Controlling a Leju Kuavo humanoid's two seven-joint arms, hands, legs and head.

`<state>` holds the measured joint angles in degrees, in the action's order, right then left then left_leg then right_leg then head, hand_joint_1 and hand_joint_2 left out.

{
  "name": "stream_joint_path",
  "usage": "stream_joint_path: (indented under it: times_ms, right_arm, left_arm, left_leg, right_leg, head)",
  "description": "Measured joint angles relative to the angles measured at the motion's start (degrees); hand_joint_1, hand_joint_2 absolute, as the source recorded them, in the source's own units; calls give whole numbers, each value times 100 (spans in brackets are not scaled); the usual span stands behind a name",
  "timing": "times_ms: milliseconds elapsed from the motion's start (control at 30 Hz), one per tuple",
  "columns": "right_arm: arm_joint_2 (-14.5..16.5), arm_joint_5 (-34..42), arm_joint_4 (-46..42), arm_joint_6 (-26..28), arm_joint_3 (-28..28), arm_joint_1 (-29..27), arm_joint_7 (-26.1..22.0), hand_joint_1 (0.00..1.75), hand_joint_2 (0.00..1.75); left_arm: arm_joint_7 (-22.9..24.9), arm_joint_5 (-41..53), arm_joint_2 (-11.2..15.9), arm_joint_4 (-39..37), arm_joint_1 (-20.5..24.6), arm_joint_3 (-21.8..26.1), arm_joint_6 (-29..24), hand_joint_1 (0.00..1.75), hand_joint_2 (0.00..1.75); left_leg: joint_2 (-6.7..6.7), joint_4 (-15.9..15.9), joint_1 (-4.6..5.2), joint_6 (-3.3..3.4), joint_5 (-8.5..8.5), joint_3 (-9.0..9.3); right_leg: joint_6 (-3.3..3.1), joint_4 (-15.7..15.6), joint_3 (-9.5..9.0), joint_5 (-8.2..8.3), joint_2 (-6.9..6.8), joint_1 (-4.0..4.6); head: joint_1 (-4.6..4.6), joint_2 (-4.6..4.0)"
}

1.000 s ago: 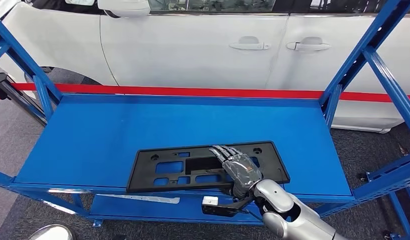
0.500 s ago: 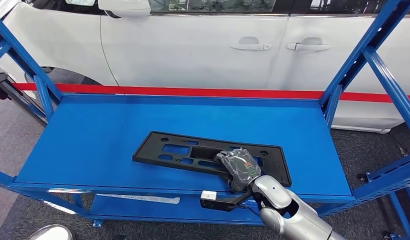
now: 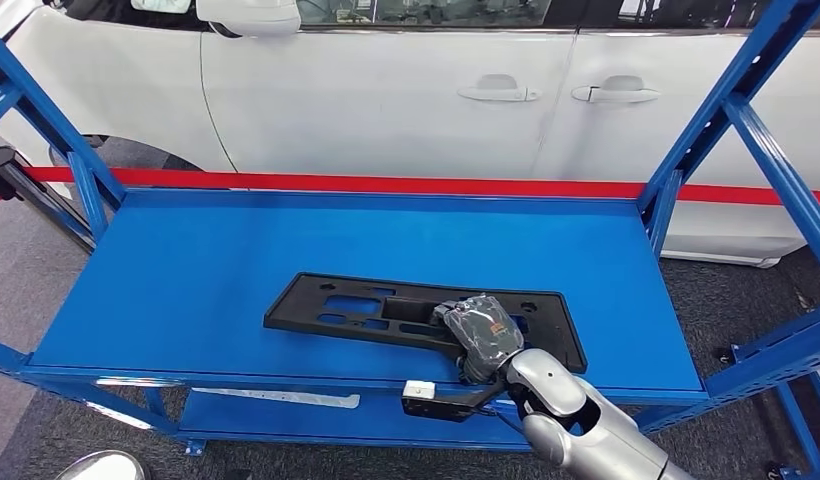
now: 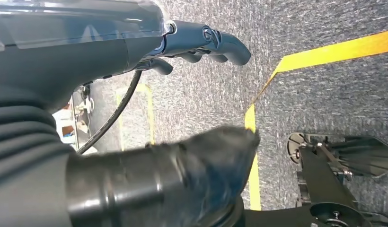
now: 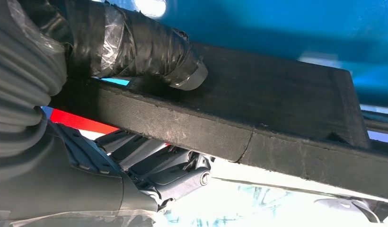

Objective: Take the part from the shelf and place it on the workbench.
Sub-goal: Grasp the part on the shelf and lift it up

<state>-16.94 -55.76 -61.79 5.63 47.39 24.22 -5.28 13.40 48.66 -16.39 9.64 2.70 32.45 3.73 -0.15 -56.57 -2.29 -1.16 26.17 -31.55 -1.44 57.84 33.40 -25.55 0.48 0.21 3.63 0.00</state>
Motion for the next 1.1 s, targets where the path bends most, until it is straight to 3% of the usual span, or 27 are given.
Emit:
stream_joint_path:
  times_ms: [300, 433, 833, 1100]
  right_arm:
    - [-450, 328, -39, 633, -512, -145, -496, 175, 175]
    - [-523, 182, 5, 1209, -828, -173, -566, 175, 175]
    - [-409, -58, -261, 1980, -1284, -50, -581, 175, 175]
    - [-168, -388, -472, 2020, -1299, 430, -508, 175, 175]
  left_arm:
    - [27, 327, 1, -1, -6, 31, -16, 0, 175]
    - [-16, 344, 0, -1, -12, 27, -174, 0, 175]
    - [-76, 299, 0, -1, -6, 26, -423, 0, 175]
    - [26, 579, 2, -1, -4, -112, -384, 0, 175]
  left_leg:
    - [-1, -10, 3, 15, 18, 12]
    - [-2, -20, 7, 17, 15, 2]
    - [-2, -25, 6, 18, 16, -40]
    - [-6, -25, 6, 18, 15, -44]
  right_leg:
    - [27, -2, -28, -13, -4, -2]
    - [38, -1, -23, -3, -4, -6]
    - [39, 1, 17, -5, -4, -5]
    - [39, 2, 21, -6, -9, -3]
  head:
    - [-1, 0]
    - [0, 0]
    - [0, 0]
    - [0, 0]
